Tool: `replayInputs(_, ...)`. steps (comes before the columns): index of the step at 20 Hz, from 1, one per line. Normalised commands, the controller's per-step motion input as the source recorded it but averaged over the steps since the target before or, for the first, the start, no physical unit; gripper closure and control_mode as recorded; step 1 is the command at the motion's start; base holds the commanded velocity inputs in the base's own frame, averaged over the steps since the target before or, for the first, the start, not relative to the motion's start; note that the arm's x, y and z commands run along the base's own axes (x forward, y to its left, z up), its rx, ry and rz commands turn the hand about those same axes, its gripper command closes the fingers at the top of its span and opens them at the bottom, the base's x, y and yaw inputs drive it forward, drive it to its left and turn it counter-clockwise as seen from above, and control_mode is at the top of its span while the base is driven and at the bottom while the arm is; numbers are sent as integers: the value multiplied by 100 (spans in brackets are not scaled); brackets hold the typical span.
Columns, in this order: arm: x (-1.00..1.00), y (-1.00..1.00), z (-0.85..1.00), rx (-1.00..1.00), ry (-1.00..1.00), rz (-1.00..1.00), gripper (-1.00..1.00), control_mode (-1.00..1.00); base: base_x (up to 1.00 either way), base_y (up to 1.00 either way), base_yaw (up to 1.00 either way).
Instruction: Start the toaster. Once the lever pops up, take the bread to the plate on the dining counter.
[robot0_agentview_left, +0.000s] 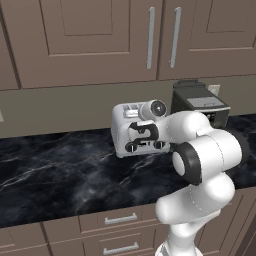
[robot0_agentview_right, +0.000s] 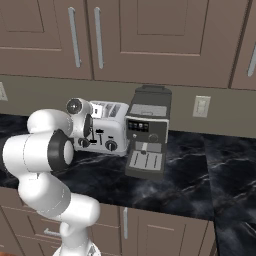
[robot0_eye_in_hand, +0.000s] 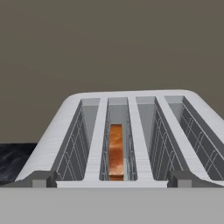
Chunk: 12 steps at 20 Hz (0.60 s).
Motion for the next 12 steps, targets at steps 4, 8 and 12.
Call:
replayInputs(4, 0, 0, 0, 0, 0, 0, -100, -100, 0, 0, 0)
replayInputs(8, 0, 0, 0, 0, 0, 0, -100, -100, 0, 0, 0)
replayInputs(12, 0, 0, 0, 0, 0, 0, -100, -100, 0, 0, 0)
